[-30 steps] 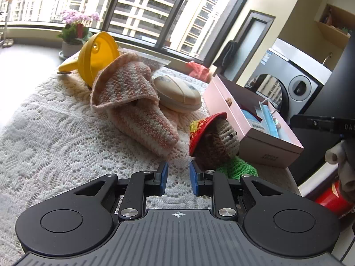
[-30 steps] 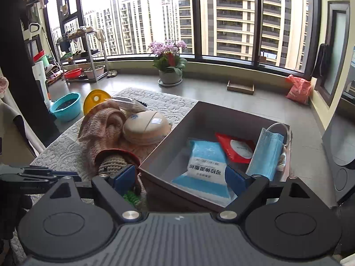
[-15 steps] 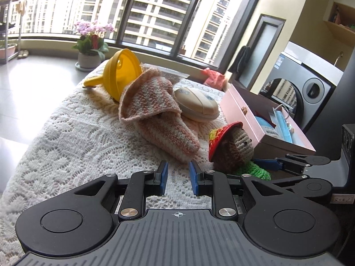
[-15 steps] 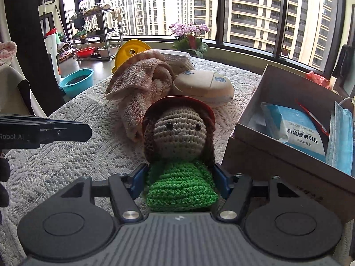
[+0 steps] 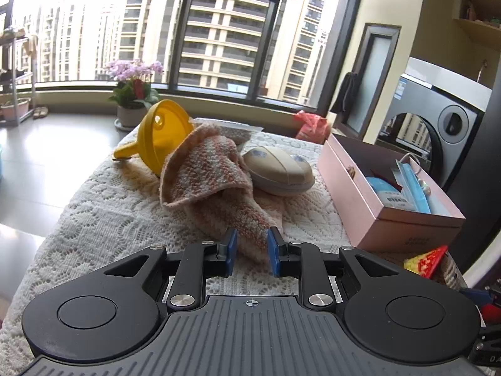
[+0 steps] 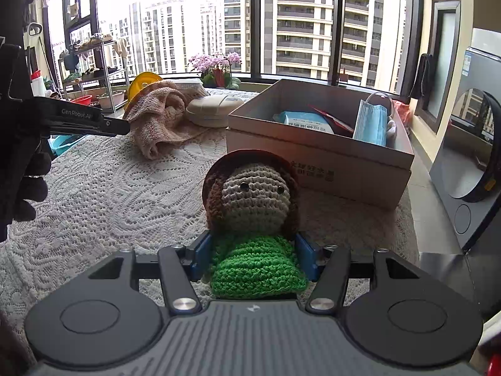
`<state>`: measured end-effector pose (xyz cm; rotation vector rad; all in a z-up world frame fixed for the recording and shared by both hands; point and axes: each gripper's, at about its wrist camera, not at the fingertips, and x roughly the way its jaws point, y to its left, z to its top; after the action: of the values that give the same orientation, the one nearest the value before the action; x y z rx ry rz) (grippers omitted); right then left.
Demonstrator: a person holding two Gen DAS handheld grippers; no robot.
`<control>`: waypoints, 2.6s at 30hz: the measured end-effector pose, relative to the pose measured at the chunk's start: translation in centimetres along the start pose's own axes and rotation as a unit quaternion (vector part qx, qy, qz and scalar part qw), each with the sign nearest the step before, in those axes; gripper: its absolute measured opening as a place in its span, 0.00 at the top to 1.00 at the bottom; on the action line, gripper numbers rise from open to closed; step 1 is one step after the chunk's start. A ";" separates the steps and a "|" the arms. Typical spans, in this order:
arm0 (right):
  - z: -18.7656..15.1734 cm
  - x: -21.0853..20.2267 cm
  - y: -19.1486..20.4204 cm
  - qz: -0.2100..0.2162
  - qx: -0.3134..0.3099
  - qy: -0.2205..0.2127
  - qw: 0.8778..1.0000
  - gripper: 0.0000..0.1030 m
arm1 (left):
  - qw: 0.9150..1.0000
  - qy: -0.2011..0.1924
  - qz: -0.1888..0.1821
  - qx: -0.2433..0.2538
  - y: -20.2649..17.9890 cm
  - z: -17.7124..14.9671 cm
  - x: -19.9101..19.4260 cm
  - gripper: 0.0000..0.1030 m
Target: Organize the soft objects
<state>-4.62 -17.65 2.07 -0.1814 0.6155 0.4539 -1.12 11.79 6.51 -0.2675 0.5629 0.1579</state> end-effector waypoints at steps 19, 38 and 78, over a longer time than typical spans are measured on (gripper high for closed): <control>-1.4 0.6 0.1 0.003 0.025 -0.006 1.000 0.28 | 0.999 0.028 -0.003 -0.036 5.3 8.0 9.3 0.77; -1.3 0.7 0.1 0.004 0.024 -0.005 1.000 0.26 | 0.972 0.188 -0.129 0.058 -0.1 -1.1 3.7 0.80; 27.0 21.8 9.7 0.072 -0.007 0.121 0.990 0.93 | 0.990 -0.068 -0.096 -0.084 10.7 -3.6 -1.9 0.80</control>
<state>20.54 6.68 10.57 -0.2071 0.8671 0.5798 -6.88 20.79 2.44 -0.4690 0.3866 0.0362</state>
